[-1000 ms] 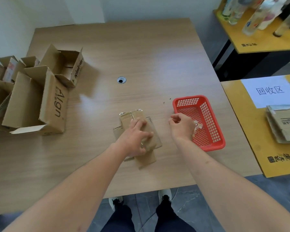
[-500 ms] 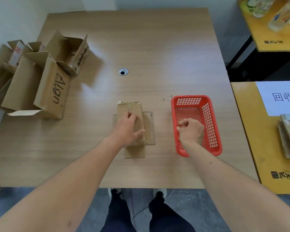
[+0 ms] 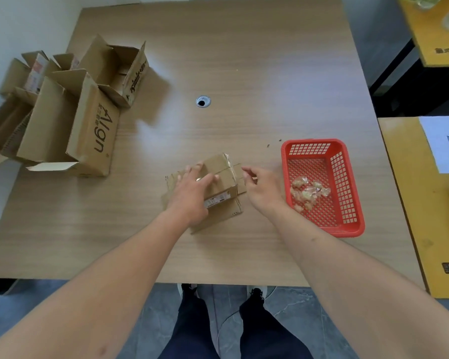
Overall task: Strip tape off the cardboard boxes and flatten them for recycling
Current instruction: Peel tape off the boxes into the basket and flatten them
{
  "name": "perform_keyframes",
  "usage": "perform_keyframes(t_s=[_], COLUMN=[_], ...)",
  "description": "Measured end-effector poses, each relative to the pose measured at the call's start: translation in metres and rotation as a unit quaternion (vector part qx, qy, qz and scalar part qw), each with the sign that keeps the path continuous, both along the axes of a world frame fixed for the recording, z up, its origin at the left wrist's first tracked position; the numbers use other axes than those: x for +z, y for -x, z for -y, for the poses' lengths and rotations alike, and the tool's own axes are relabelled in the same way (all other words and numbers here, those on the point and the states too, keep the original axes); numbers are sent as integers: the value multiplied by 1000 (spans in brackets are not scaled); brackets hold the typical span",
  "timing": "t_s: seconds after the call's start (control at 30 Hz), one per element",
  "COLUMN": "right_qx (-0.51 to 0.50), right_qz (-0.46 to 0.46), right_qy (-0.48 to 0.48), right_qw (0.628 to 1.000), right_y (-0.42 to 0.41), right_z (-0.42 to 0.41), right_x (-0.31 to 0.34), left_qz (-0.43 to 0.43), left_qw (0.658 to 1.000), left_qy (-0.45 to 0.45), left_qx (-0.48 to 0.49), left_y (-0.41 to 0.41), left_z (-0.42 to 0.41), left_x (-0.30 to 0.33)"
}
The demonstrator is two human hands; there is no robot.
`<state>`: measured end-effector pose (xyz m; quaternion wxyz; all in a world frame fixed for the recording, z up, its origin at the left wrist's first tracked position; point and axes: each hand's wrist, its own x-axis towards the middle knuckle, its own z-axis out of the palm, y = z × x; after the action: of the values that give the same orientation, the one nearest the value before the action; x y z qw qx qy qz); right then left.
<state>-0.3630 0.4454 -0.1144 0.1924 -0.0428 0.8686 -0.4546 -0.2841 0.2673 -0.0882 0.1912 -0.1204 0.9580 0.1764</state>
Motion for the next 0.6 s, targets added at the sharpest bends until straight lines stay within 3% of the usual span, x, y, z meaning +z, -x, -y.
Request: perform_keyframes(t_s=[0.1,0.27,0.47,0.6], right_qx=[-8,-16,-172,-219], right_qz=[52,122,191,176], right_qy=[32,41,120,132], right_qw=[998,992,959,951], right_y=[-8,-10,-3,-3], right_z=[19,40,50,51], right_x=[0,-14,-10,-10], left_qz=[-40,-69,-18,-27], left_qw=[998,996,997,998], left_qy=[-53,29,40,23], left_qx=[-3,-55,-58,-54], left_y=[-9,-8,-13,-12], left_z=[12,20,17,19], left_x=[-2,-2,-2,0])
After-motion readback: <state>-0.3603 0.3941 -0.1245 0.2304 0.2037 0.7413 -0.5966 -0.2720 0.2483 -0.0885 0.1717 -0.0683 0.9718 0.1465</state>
